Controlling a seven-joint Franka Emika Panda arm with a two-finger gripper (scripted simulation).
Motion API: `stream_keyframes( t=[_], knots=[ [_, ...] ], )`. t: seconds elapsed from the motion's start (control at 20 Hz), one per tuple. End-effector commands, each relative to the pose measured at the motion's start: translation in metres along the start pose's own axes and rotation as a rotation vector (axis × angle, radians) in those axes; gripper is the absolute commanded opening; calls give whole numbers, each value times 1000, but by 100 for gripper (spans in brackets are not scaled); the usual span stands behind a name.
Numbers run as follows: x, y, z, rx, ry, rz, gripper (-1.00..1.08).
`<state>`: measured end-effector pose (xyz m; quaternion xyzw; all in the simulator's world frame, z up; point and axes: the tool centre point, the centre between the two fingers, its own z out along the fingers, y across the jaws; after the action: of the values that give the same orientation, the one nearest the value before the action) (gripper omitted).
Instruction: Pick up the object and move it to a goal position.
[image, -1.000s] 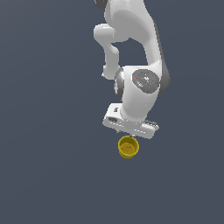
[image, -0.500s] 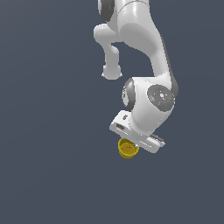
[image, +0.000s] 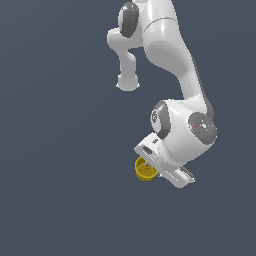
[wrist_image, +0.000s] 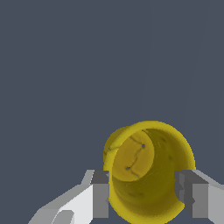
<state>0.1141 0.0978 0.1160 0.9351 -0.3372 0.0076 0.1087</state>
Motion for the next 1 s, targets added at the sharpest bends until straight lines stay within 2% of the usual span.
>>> stream_keyframes(
  t=[0.0, 0.45, 0.95],
  knots=[
    [-1, -7, 3, -13, 10, 43, 28],
    [-5, -22, 9, -38, 33, 131, 28],
    [-5, -23, 17, -41, 36, 140, 28]
  ],
)
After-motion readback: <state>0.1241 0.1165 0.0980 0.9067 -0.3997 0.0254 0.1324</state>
